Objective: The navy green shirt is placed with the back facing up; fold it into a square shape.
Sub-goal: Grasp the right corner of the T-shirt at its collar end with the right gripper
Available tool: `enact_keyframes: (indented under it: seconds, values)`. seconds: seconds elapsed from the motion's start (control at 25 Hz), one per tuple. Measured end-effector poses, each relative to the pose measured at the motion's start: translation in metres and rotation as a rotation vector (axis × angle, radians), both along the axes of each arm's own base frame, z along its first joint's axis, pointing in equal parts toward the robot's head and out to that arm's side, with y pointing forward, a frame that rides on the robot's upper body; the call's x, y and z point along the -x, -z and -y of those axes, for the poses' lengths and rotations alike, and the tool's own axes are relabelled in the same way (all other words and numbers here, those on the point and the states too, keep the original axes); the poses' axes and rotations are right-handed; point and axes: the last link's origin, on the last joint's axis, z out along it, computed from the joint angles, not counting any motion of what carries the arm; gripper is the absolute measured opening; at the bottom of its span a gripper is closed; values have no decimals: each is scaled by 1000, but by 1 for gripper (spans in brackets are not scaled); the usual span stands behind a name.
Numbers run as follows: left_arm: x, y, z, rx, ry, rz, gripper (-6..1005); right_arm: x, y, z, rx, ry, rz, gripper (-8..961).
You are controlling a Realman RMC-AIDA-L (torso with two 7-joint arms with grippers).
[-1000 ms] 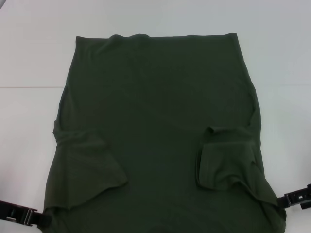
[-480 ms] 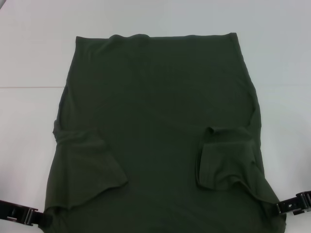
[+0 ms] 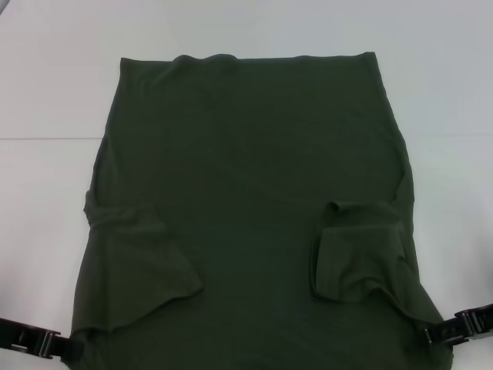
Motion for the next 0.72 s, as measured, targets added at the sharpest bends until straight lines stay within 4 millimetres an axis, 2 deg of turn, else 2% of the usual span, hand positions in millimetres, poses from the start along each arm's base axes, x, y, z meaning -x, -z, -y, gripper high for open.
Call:
enact_keyframes:
  seconds: [0.36,0.56,0.72]
  values:
    - [1,0,1,-1,-4,2,49,0,1,-1,11,-11,30,924]
    - [0,0,1,3,-1,4,49,-1,-4,-3,-8,-19,61,799]
    - [0,0,1,4,2,4,49,-1,-3,-3,-9,-21,57,802]
